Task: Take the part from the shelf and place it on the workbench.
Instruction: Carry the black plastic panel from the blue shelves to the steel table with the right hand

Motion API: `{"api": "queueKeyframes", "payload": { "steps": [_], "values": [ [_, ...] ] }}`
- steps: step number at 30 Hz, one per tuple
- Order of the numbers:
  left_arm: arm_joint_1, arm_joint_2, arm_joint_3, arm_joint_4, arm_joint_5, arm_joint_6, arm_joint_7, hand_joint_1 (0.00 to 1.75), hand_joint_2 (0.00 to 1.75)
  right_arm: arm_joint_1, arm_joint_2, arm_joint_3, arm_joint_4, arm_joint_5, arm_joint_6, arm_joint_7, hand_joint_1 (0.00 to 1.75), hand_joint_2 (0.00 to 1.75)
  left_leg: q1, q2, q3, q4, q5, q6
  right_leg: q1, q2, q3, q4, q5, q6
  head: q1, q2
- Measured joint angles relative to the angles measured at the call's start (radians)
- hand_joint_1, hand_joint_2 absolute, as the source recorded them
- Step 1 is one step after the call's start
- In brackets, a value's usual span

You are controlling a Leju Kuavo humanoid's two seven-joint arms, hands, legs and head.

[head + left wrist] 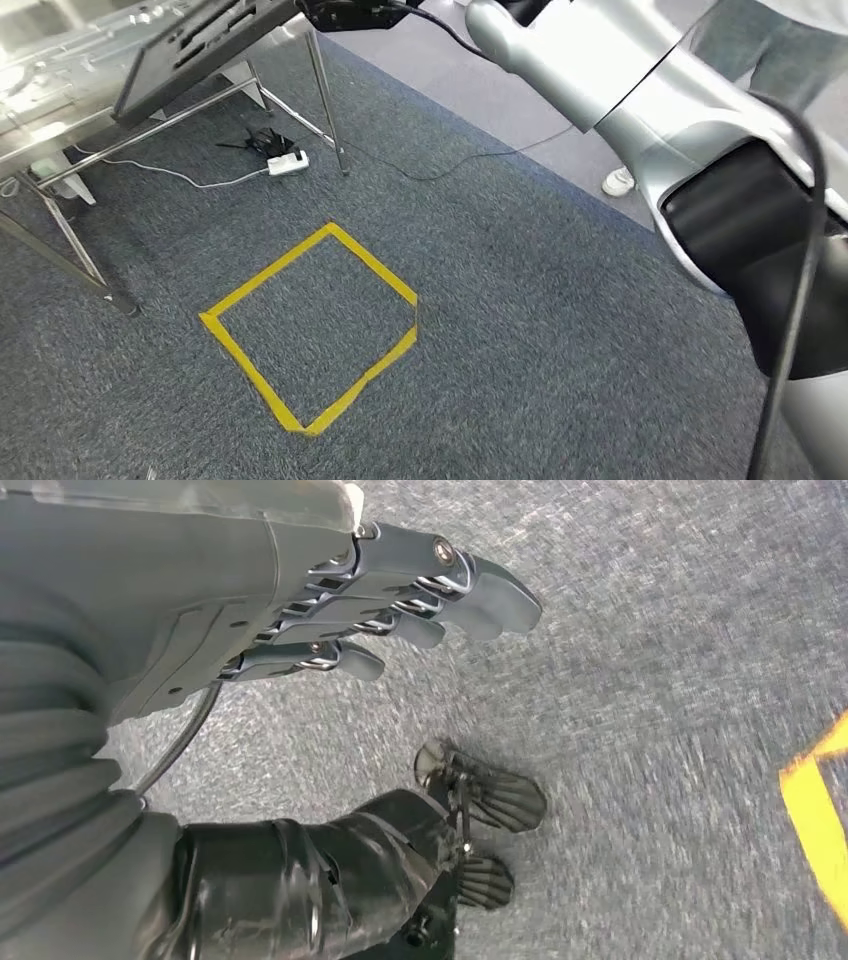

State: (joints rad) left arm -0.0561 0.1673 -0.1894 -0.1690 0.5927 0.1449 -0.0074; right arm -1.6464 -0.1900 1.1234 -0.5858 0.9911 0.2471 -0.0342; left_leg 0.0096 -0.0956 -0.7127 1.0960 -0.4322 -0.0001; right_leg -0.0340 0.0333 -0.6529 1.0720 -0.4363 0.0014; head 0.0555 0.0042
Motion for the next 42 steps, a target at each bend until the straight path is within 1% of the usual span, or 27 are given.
{"api": "queueKeyframes", "payload": {
  "steps": [2,4,5,7,8,10,11,13,15,17,18,19,20,21,23,25,27,30,31,33,34,35,36,37,39,40,42],
  "values": [
    [-0.002,-0.001,-0.001,0.0,-0.001,0.0,-0.002,0.0,1.75,-0.002,0.001,0.0,0.0,0.002,-0.005,0.0,1.75,1.75,0.0,0.068,-0.054,0.107,-0.05,-0.006,0.006,-0.027,0.006,-0.005,-0.001,-0.007,-0.008,0.0],
    [-0.004,-0.003,-0.002,0.0,-0.001,0.0,-0.002,0.0,1.75,0.0,0.001,0.0,0.0,0.005,-0.009,-0.001,1.75,1.75,0.005,0.087,-0.105,0.201,-0.08,-0.008,0.012,-0.055,0.007,-0.006,-0.005,-0.01,-0.009,0.0],
    [-0.004,-0.004,-0.004,0.0,0.0,-0.001,-0.003,0.0,1.75,0.002,0.001,0.001,0.0,0.006,-0.009,-0.001,1.75,1.75,0.006,0.089,-0.109,0.205,-0.071,-0.008,0.014,-0.069,0.009,-0.006,-0.007,-0.01,-0.009,0.0],
    [-0.003,-0.005,-0.008,0.0,0.0,-0.001,-0.004,0.0,1.75,0.005,0.001,0.001,0.0,0.007,-0.009,-0.002,1.75,1.75,0.007,0.104,-0.061,0.107,-0.01,-0.008,0.016,-0.094,0.015,-0.006,-0.014,-0.007,-0.009,0.0],
    [-0.004,-0.005,-0.009,0.0,0.0,-0.001,-0.004,0.0,1.75,0.005,0.001,0.001,0.0,0.007,-0.009,-0.002,1.75,1.75,0.003,0.125,-0.028,0.042,0.012,-0.008,0.017,-0.105,0.02,-0.008,-0.017,-0.005,-0.009,0.0],
    [-0.005,-0.005,-0.01,0.0,0.0,-0.001,-0.006,0.0,1.75,0.003,-0.002,0.001,0.0,0.009,-0.01,-0.002,1.75,1.75,-0.008,0.161,0.02,-0.041,0.031,-0.003,0.02,-0.12,0.029,-0.015,-0.022,0.005,-0.009,0.0],
    [-0.006,-0.005,-0.01,0.0,-0.001,-0.001,-0.007,0.0,1.75,0.003,-0.004,0.001,0.0,0.009,-0.011,-0.002,1.75,1.75,-0.015,0.165,0.026,-0.049,0.025,0.003,0.021,-0.126,0.033,-0.019,-0.024,0.011,-0.008,0.0],
    [-0.006,-0.004,-0.012,0.0,-0.003,0.0,-0.011,0.0,1.75,0.002,-0.006,0.001,-0.001,0.011,-0.015,-0.004,1.75,1.75,-0.018,0.15,0.039,-0.06,0.024,0.016,0.019,-0.133,0.044,-0.022,-0.03,0.024,-0.008,0.0],
    [-0.005,-0.002,-0.014,0.0,-0.005,0.0,-0.017,0.0,1.75,0.0,-0.007,0.001,-0.003,0.015,-0.024,-0.005,1.75,1.75,-0.016,0.139,0.055,-0.072,0.023,0.03,0.016,-0.102,0.037,0.01,-0.053,0.032,-0.008,0.0],
    [-0.009,0.001,-0.015,0.0,-0.006,0.0,-0.019,0.0,1.75,-0.003,-0.012,0.001,-0.004,0.018,-0.032,-0.005,1.75,1.75,-0.018,0.129,0.065,-0.077,0.019,0.044,0.017,-0.052,-0.021,0.121,-0.099,0.03,-0.008,0.0],
    [-0.011,0.002,-0.015,0.0,-0.005,0.0,-0.018,0.0,1.75,-0.002,-0.016,0.001,-0.005,0.018,-0.034,-0.005,1.75,1.75,-0.02,0.123,0.068,-0.076,0.017,0.051,0.02,-0.04,-0.063,0.19,-0.12,0.027,-0.009,0.0],
    [-0.011,0.002,-0.015,0.0,-0.005,0.0,-0.018,0.0,1.75,0.0,-0.018,0.001,-0.005,0.018,-0.034,-0.006,1.75,1.75,-0.022,0.116,0.072,-0.075,0.013,0.055,0.022,-0.035,-0.099,0.242,-0.128,0.025,-0.008,0.0],
    [-0.011,0.002,-0.015,0.0,-0.005,-0.001,-0.017,0.0,1.75,0.003,-0.021,0.001,-0.005,0.017,-0.033,-0.007,1.75,1.75,-0.025,0.108,0.076,-0.074,0.009,0.058,0.025,-0.032,-0.12,0.26,-0.117,0.022,-0.008,0.0],
    [-0.011,0.002,-0.015,0.0,-0.006,-0.001,-0.016,0.0,1.75,0.005,-0.023,0.001,-0.005,0.017,-0.032,-0.009,1.75,1.75,-0.027,0.1,0.081,-0.072,0.005,0.059,0.028,-0.032,-0.12,0.238,-0.087,0.017,-0.008,0.0],
    [-0.01,0.003,-0.016,0.0,-0.008,0.003,-0.015,0.0,1.75,0.007,-0.024,0.001,-0.005,0.016,-0.03,-0.011,1.75,1.75,-0.029,0.087,0.091,-0.068,-0.006,0.058,0.035,-0.027,-0.076,0.111,-0.003,0.004,-0.008,0.0],
    [-0.011,0.003,-0.016,0.0,-0.012,0.012,-0.013,0.0,1.75,0.005,-0.024,0.001,-0.007,0.016,-0.028,-0.011,1.75,1.75,-0.03,0.077,0.091,-0.063,-0.015,0.052,0.04,-0.019,-0.029,0.001,0.037,-0.008,-0.009,0.0],
    [-0.01,0.003,-0.017,0.0,-0.016,0.02,-0.011,0.0,1.75,0.003,-0.023,0.001,-0.009,0.015,-0.027,-0.011,1.75,1.75,-0.028,0.071,0.087,-0.063,-0.018,0.044,0.043,-0.017,-0.013,-0.029,0.034,-0.013,-0.009,0.0],
    [-0.008,0.005,-0.019,0.0,-0.017,0.027,-0.014,0.0,1.75,0.002,-0.019,0.001,-0.013,0.015,-0.026,-0.013,1.75,1.75,-0.026,0.073,0.078,-0.043,-0.035,0.027,0.035,-0.023,0.008,-0.054,0.037,-0.023,-0.012,0.0],
    [-0.008,0.007,-0.019,0.0,-0.017,0.029,-0.016,0.0,1.75,0.002,-0.018,0.001,-0.015,0.015,-0.026,-0.014,1.75,1.75,-0.024,0.075,0.059,-0.005,-0.052,0.02,0.031,-0.027,0.018,-0.061,0.036,-0.027,-0.014,0.0],
    [-0.009,0.008,-0.019,0.0,-0.017,0.035,-0.019,0.0,1.75,0.001,-0.016,0.001,-0.017,0.015,-0.026,-0.017,1.75,1.75,-0.012,0.08,-0.006,0.115,-0.092,0.005,0.03,-0.032,0.031,-0.065,0.029,-0.028,-0.017,0.0],
    [-0.008,0.009,-0.019,0.001,-0.017,0.037,-0.019,0.0,1.75,0.002,-0.015,0.001,-0.017,0.015,-0.026,-0.019,1.75,1.75,-0.005,0.082,-0.04,0.166,-0.102,-0.001,0.028,-0.032,0.036,-0.065,0.023,-0.027,-0.017,0.0],
    [-0.006,0.009,-0.02,0.001,-0.016,0.039,-0.018,0.0,1.75,0.003,-0.014,0.001,-0.017,0.015,-0.026,-0.022,1.75,1.75,0.001,0.084,-0.061,0.188,-0.094,-0.007,0.025,-0.032,0.041,-0.064,0.017,-0.023,-0.017,0.0],
    [-0.005,0.009,-0.02,0.001,-0.016,0.04,-0.018,0.0,1.75,0.004,-0.012,0.001,-0.017,0.015,-0.025,-0.025,1.75,1.75,0.007,0.087,-0.063,0.171,-0.069,-0.012,0.022,-0.031,0.047,-0.063,0.01,-0.018,-0.017,0.0],
    [-0.005,0.009,-0.02,0.001,-0.016,0.041,-0.017,0.0,1.75,0.004,-0.01,0.001,-0.017,0.015,-0.025,-0.027,1.75,1.75,0.012,0.091,-0.044,0.115,-0.029,-0.017,0.019,-0.031,0.054,-0.061,0.003,-0.012,-0.017,0.0],
    [-0.006,0.01,-0.02,0.001,-0.016,0.041,-0.017,0.0,1.75,0.003,-0.007,0.001,-0.017,0.015,-0.025,-0.028,1.75,1.75,0.017,0.097,0.017,-0.023,0.033,-0.025,0.015,-0.031,0.067,-0.06,-0.011,0.001,-0.019,0.0],
    [-0.006,0.011,-0.021,0.001,-0.016,0.041,-0.017,0.0,1.75,0.001,-0.006,0.001,-0.017,0.015,-0.026,-0.028,1.75,1.75,0.015,0.098,0.04,-0.067,0.044,-0.022,0.014,-0.03,0.071,-0.061,-0.016,0.007,-0.019,0.0],
    [-0.007,0.011,-0.023,0.001,-0.016,0.041,-0.017,0.0,1.75,-0.002,-0.005,0.001,-0.016,0.015,-0.026,-0.028,1.75,1.75,0.006,0.097,0.057,-0.088,0.031,-0.008,0.014,-0.028,0.077,-0.06,-0.02,0.021,-0.021,0.0]
  ]
}}
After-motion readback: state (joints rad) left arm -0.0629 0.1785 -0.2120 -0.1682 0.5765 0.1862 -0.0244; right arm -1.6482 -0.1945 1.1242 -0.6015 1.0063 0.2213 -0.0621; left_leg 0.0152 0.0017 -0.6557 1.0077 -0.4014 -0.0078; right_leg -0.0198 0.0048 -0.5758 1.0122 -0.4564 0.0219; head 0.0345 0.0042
